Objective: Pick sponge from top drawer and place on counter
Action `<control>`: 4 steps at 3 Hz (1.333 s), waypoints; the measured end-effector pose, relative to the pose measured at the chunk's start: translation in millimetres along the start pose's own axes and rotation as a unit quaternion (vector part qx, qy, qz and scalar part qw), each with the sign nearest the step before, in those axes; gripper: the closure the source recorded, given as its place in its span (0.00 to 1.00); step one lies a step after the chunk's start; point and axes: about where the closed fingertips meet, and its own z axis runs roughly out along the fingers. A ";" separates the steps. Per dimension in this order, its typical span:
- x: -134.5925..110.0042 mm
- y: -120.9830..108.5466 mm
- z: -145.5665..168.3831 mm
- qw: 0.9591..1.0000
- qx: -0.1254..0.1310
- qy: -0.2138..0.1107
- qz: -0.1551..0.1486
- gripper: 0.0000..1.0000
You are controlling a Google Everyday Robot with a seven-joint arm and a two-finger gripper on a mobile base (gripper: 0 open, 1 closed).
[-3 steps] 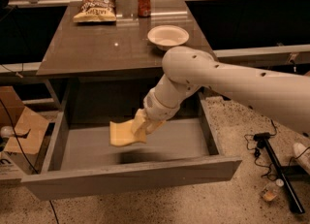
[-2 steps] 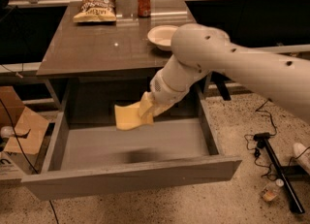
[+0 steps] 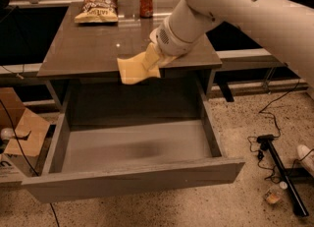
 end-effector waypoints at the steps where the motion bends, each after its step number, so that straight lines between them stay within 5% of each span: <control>1: -42.5 -2.2 -8.7 0.999 0.003 -0.029 -0.024 1.00; 4: -128.1 -2.3 64.4 0.997 -0.057 -0.060 -0.010 1.00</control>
Offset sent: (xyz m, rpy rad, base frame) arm 0.1003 0.0605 0.0425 0.1011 -0.1192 0.0780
